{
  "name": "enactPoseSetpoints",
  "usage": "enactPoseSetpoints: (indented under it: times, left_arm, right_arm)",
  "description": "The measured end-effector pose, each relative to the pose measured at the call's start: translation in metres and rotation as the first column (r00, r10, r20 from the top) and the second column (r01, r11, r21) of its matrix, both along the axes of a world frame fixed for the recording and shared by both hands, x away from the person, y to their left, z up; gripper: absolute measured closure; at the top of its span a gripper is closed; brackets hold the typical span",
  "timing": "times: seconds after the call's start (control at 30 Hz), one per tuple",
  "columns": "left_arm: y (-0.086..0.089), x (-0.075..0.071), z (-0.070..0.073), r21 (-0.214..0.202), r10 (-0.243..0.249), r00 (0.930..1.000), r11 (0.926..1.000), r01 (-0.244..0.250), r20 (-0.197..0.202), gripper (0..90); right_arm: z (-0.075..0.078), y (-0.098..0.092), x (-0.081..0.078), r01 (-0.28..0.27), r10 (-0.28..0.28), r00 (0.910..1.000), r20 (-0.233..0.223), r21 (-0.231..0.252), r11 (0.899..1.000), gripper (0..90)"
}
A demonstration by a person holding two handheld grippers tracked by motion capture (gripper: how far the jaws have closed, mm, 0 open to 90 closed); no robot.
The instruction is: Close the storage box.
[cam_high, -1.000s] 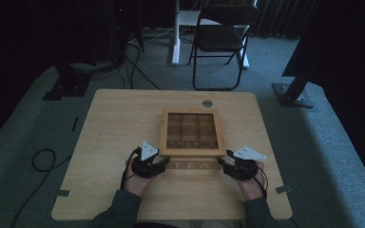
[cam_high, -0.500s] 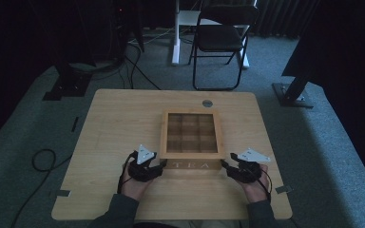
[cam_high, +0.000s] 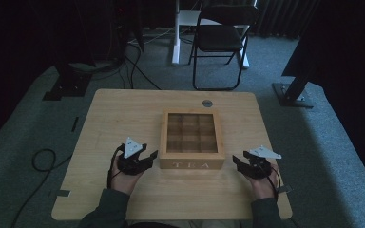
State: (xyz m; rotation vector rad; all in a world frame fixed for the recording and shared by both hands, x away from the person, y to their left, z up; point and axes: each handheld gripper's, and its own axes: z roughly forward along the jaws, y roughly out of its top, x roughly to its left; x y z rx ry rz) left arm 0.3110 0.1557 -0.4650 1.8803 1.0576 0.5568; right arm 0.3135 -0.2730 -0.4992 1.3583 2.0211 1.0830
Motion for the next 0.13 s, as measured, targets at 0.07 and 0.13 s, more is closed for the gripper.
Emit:
enactPoseSetpoints:
  times: [0.07,0.13]
  left_arm:
    - [0.0034,0.0021,0.003,0.013,0.005,1.0,0.9999,-0.005,0.007,47.0]
    - [0.0082,0.004,0.0067,0.031,0.016,0.9997,0.9994,-0.017,0.016,47.0]
  right_arm:
    - [-0.0025,-0.0005,0.0035,0.002,-0.002,1.0,-0.009,-0.018,1.0,44.0]
    - [-0.007,-0.0002,0.0083,0.003,-0.004,0.9995,-0.032,-0.033,0.999,43.7]
